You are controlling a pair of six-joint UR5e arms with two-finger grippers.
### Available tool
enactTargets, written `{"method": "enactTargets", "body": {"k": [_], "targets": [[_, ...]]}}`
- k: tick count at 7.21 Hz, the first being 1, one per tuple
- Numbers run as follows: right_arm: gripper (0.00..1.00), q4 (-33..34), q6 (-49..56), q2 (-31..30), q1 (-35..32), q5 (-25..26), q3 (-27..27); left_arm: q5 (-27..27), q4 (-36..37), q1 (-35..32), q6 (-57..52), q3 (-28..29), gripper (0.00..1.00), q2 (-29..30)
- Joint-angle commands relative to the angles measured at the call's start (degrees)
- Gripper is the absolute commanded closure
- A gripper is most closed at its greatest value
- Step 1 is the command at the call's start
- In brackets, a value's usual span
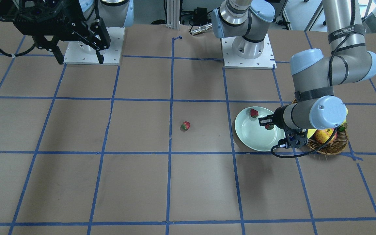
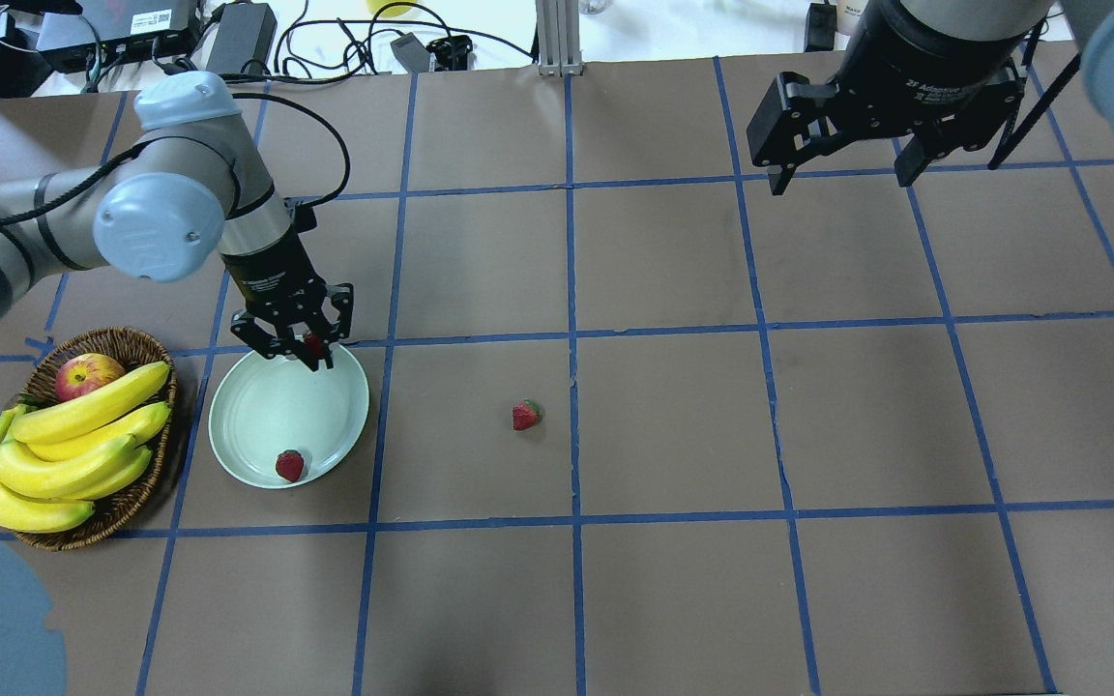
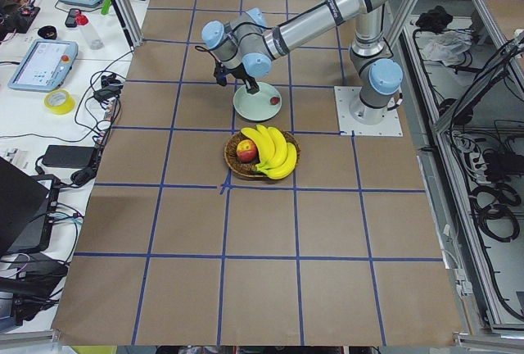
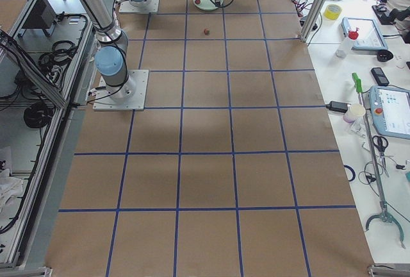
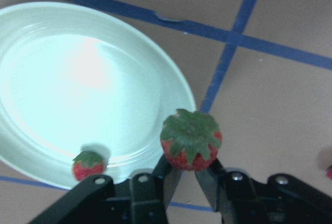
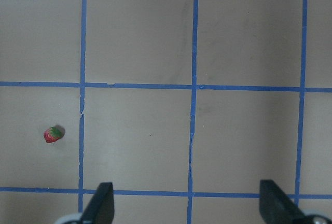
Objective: Collect all strawberries into plate
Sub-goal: 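Lower the strawberry over the plate and open the left gripper, then reach the left gripper to the last strawberry and grasp it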
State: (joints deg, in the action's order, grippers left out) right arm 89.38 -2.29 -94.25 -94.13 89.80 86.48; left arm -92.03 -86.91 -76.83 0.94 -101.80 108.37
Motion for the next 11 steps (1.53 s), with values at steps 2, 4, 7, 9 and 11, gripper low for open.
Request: {"method": "enactTargets", "body": {"k": [2,4,7,9,11], "targets": [[0.0,0.0,0.0,0.0,0.0,-0.1,0.0,0.5,1.8,0.8,1.6,-0.1,0.0,1.0],[0.0,0.0,0.0,-0.1,0.0,-0.1,0.0,6.0,1.9,-1.4,4.8,0.5,0.0,-0.5],[0.0,0.0,0.0,0.0,0.0,-0.1,0.0,8.1,6.1,-16.0,10.4,2.2,0.0,-0.4],[0.0,0.0,0.0,0.0,0.0,-0.1,0.0,13.4,17.4,-24.1,16.3,0.4,0.0,0.4],[0.0,0.0,0.0,0.0,0.0,0.0,0.0,13.1,26.3,-27.8,15.5,-3.9,0.0,2.0]]}}
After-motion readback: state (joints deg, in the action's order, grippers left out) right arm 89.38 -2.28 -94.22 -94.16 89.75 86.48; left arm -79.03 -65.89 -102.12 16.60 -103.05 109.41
